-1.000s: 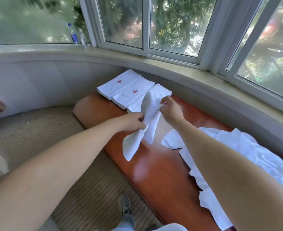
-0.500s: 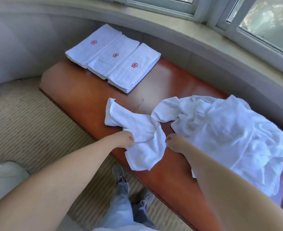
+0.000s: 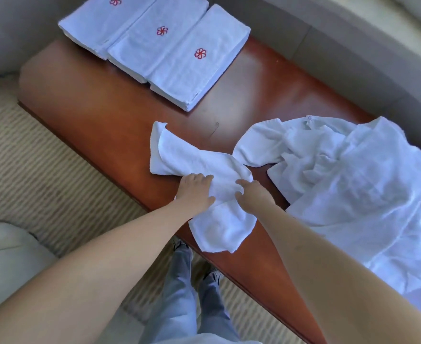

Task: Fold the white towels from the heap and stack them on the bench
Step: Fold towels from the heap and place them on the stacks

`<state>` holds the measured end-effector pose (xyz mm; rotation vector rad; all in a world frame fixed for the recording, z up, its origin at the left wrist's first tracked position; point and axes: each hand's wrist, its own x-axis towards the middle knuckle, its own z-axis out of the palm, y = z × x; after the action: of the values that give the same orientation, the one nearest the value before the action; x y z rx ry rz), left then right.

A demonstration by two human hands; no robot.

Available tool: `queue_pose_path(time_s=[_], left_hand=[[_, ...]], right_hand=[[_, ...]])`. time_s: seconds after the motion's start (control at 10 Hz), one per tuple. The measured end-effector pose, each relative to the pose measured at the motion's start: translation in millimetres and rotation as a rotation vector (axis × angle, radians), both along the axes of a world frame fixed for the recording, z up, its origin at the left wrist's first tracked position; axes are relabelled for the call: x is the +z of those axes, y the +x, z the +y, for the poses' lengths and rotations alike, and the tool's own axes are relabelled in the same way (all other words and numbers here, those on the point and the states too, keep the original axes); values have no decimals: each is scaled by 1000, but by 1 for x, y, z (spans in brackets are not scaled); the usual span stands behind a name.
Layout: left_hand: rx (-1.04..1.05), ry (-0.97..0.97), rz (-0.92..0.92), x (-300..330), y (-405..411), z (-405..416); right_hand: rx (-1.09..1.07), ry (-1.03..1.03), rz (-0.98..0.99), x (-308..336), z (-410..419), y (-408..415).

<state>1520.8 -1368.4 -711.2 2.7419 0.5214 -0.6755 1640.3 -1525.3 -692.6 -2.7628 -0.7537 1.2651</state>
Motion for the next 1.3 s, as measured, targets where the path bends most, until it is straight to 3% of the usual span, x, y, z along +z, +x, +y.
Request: queue_pose_path(time_s=[0.2,0.4,0.5,0.6,0.8,0.9,1.0,1.1,1.2,1.3], left_hand=[[-124,-13,45,-13,16,4],[-109,-463,321,-3,-3,12],[-11,-493,502,4,-25,28],[123,-405,562,17,-43,55],[389,-325,391,83,-29,89],[352,-424,417,118,-14,81],[308,-498,597,110,-18,57],[351,-575,792,82,-32,41],[561,-506,403,49,-36,34],[689,-288,147,23,-32,34]], right_hand=[[-160,8,-152,-16,3,0],[-323,45,-222,-27,14,-1],[-251,28,-174,-30,15,-4],[-348,155,-139,-13,9,5],[-862,614,-84,65,11,48],[-1130,695,-77,77,-1,53],[-1131,424,165,71,-38,37],[-760,-62,347,55,-58,13],[-621,-200,275,27,-67,3],[-376,-178,103,9,-64,4]])
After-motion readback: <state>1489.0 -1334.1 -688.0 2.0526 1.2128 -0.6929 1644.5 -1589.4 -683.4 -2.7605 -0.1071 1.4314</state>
